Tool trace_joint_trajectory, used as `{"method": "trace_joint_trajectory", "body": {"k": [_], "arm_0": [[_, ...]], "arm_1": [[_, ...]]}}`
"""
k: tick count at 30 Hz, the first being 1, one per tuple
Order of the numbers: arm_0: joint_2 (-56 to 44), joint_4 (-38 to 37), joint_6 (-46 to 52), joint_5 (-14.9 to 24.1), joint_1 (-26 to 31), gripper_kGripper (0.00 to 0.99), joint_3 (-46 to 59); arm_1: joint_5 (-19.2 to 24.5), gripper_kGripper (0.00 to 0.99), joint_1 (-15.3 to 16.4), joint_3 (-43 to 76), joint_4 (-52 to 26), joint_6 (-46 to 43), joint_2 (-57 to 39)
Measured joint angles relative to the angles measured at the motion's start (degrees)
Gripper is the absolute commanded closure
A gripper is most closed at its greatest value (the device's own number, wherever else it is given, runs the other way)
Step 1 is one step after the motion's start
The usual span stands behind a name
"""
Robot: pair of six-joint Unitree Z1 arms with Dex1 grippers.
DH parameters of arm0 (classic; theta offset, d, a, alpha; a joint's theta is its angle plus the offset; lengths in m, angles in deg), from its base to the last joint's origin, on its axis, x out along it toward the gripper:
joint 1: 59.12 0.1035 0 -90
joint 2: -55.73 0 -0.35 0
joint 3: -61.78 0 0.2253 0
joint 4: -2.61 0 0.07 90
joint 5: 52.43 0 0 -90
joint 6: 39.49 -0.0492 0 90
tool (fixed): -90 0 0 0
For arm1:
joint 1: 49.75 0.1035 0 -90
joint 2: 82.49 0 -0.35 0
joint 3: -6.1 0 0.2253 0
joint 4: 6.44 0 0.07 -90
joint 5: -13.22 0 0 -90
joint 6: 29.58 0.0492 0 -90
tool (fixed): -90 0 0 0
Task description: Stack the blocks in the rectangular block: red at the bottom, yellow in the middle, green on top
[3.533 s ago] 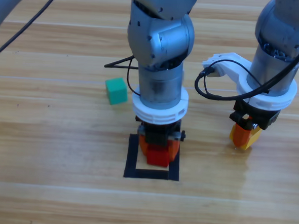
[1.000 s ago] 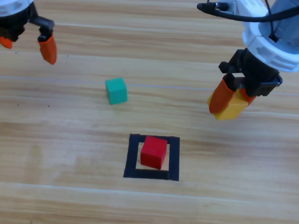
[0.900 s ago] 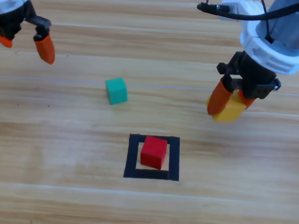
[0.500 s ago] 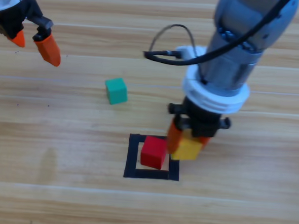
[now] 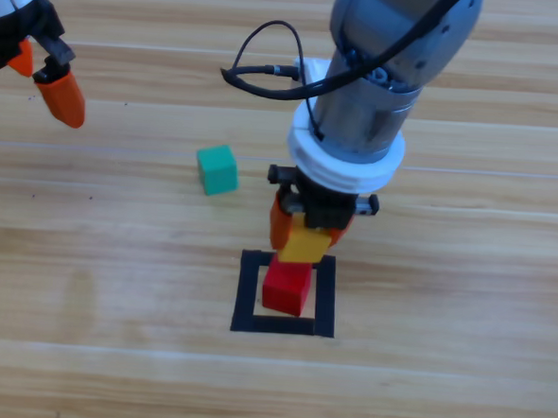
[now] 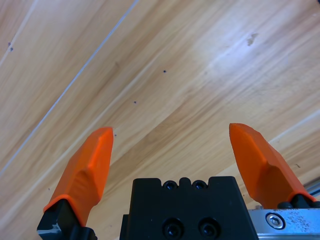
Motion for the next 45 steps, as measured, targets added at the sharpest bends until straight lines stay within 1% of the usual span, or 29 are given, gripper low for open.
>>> {"method": "trace_joint_trajectory", "body": {"k": [1,3,4,6,11,14,16,17,20,23,26,30,38,45], "arm_0": [[-0.01,0.01,-1.17,-1.42,0.16,0.000,0.00],[-0.01,0.01,-4.28,-7.18,1.03,0.000,-0.02],[-0.01,0.00,-4.96,-8.77,1.30,0.000,-0.06],[-0.01,0.00,-5.51,-10.21,1.66,0.000,-0.39],[0.07,0.04,-6.58,-12.02,2.36,0.000,-1.61],[0.67,0.26,-6.64,-13.46,2.79,0.000,-1.61],[1.31,0.25,-7.23,-15.18,3.22,0.000,-1.61],[1.65,0.25,-7.61,-16.34,3.54,0.000,-1.60],[2.66,0.26,-8.63,-17.92,4.16,0.000,-1.61],[3.73,0.46,-9.54,-17.94,4.35,0.000,-1.90],[5.27,1.88,-10.34,-17.79,4.40,0.000,-4.64],[5.92,2.71,-11.17,-16.85,4.53,0.000,-6.22],[6.11,2.84,-13.79,-16.90,6.01,0.000,-6.42],[7.41,4.58,-14.77,-16.90,6.62,0.000,-9.90]], "arm_1": [[-0.04,0.967,0.17,-0.33,0.00,1.25,0.45],[-0.50,0.967,0.71,-0.52,0.22,2.72,0.78],[-0.57,0.967,1.09,-0.76,0.38,3.15,0.78],[-0.58,0.967,1.95,-1.43,0.45,3.74,0.78],[-0.58,0.967,3.35,-1.53,0.45,4.07,0.78],[-0.38,0.967,3.60,-1.53,0.47,4.25,0.78],[-0.08,0.967,3.64,-1.53,0.59,4.51,0.78],[0.41,0.967,3.65,-1.53,0.68,4.83,0.79],[2.16,0.967,3.65,-1.53,1.18,6.36,0.79],[2.36,0.967,3.65,-1.53,1.78,7.88,0.78],[2.36,0.967,3.65,-1.53,2.11,9.77,0.78],[2.36,0.967,3.65,-1.53,2.34,10.39,0.76],[2.36,0.965,3.65,-1.53,2.34,11.62,0.76],[2.88,0.965,3.65,-2.59,2.37,12.11,0.76]]}}
